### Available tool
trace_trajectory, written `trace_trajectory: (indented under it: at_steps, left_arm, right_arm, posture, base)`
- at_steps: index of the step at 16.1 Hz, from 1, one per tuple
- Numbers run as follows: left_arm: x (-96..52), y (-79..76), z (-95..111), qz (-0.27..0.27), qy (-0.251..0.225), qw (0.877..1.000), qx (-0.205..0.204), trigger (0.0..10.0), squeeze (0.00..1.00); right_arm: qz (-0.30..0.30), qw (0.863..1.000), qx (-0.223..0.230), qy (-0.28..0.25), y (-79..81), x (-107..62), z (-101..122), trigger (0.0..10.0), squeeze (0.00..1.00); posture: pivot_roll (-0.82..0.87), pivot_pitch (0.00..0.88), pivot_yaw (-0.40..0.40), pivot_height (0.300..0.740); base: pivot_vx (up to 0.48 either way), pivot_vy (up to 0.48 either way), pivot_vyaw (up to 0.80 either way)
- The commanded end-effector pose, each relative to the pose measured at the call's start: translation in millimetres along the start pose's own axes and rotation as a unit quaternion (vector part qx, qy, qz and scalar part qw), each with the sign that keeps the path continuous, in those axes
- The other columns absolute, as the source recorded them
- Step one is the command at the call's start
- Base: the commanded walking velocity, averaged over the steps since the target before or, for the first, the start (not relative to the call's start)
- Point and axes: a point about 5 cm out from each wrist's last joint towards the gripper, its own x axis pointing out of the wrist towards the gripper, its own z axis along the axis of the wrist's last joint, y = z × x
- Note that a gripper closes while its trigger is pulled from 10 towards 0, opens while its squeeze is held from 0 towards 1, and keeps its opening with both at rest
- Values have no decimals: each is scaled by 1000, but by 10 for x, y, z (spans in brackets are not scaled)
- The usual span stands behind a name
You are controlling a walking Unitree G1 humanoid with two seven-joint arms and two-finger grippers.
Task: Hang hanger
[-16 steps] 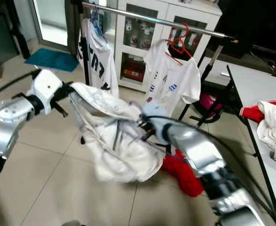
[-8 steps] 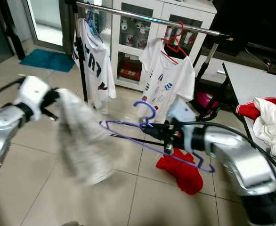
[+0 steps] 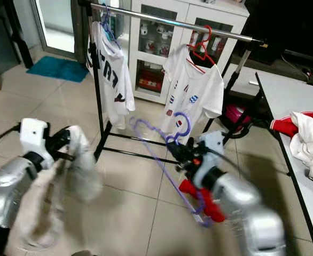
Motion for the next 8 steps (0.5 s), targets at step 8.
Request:
trace_trajectory:
  at_steps: [8]
  left_arm:
    - [-24,-307,-117,-4,-16,1000,-26,10000,0]
  right_arm:
    - [-272,960,-52,-36,-485,113,-183,10000,0]
  posture:
    - [-85,0,-89,740]
  base:
    - [0,0,-656]
